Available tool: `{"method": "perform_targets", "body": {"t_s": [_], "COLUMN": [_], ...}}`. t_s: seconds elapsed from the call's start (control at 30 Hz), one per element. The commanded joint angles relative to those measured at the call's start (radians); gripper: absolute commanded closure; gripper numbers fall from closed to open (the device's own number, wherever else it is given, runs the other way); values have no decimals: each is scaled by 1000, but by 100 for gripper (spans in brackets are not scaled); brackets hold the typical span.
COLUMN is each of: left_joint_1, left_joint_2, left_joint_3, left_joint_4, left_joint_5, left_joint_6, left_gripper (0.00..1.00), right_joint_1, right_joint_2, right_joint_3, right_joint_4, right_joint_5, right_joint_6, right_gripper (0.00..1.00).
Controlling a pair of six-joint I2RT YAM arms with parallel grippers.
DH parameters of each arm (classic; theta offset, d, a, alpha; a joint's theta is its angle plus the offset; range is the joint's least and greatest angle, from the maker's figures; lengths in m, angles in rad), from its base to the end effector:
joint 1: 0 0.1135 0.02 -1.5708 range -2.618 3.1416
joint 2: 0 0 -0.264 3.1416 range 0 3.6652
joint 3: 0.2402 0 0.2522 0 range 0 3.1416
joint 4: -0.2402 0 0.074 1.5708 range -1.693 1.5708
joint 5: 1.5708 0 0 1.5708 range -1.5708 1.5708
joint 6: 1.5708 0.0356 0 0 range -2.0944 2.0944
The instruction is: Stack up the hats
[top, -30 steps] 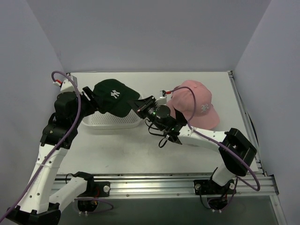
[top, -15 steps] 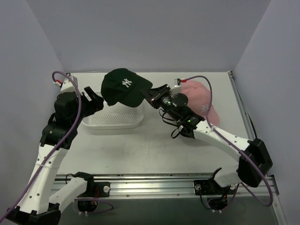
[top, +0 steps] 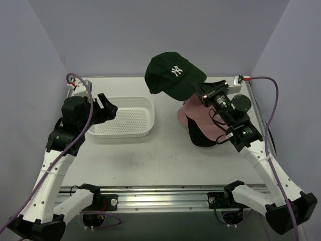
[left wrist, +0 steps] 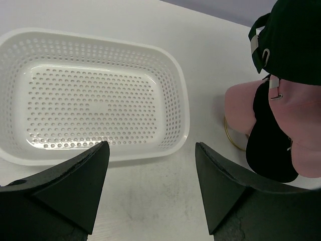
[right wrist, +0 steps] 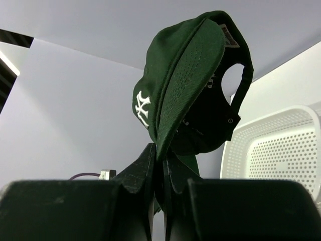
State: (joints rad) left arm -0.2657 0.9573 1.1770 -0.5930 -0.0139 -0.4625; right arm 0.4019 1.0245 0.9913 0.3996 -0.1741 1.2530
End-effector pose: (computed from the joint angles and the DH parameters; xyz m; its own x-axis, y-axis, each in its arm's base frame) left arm 0.1893 -0.0510 0.4013 -0.4265 -0.3463 -0.8356 0.0668 0.9092 -0.4109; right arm 0.2106 0.0962 0.4300 -0.4043 0.8447 -0.3507 -0.4801 0.1303 0.8675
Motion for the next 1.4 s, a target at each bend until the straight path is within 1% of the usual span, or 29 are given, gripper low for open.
{"method": "perform_targets", "body": {"t_s": [0.0,0.2,0.27,0.43,0.63,0.77,0.8,0.83,1.0,1.03,1.13,1.3,1.37], "left_joint_1": [-4,-12,-18,-40,-75,-76,-78,-78,-79,-81,-83,-84,-84], "left_joint_2": [9,24,32,49,52,52,52,52,58,58,61,60,63], "left_joint_3": [-10,-16,-22,-42,-60,-66,-68,-74,-85,-88,-91,-99,-99], "left_joint_4": [55,56,61,74,75,70,71,74,79,82,79,78,78], "left_joint_5": [74,65,66,80,58,51,51,51,58,58,58,55,51], "left_joint_6": [22,58,62,65,76,82,82,84,81,81,84,87,88], "left_gripper": [22,23,23,23,22,22,22,22,22,22,22,22,22], "right_joint_1": [-69,-127,-147,-224,-354,-396,-396,-434,-500,-512,-564,-644,-653], "right_joint_2": [-70,-177,-196,-251,-267,-262,-264,-267,-287,-287,-296,-305,-308], "right_joint_3": [21,-32,-37,-71,-112,-91,-103,-109,-164,-189,-221,-250,-260], "right_joint_4": [-1,-64,-94,-110,-64,-97,-94,-90,-73,-44,-28,-7,7], "right_joint_5": [-93,-71,-79,-113,-235,-284,-301,-311,-370,-404,-452,-531,-554], "right_joint_6": [9,16,5,10,26,10,16,23,43,63,72,94,102], "right_gripper": [100,100,100,100,100,100,100,100,100,100,100,100,100]}}
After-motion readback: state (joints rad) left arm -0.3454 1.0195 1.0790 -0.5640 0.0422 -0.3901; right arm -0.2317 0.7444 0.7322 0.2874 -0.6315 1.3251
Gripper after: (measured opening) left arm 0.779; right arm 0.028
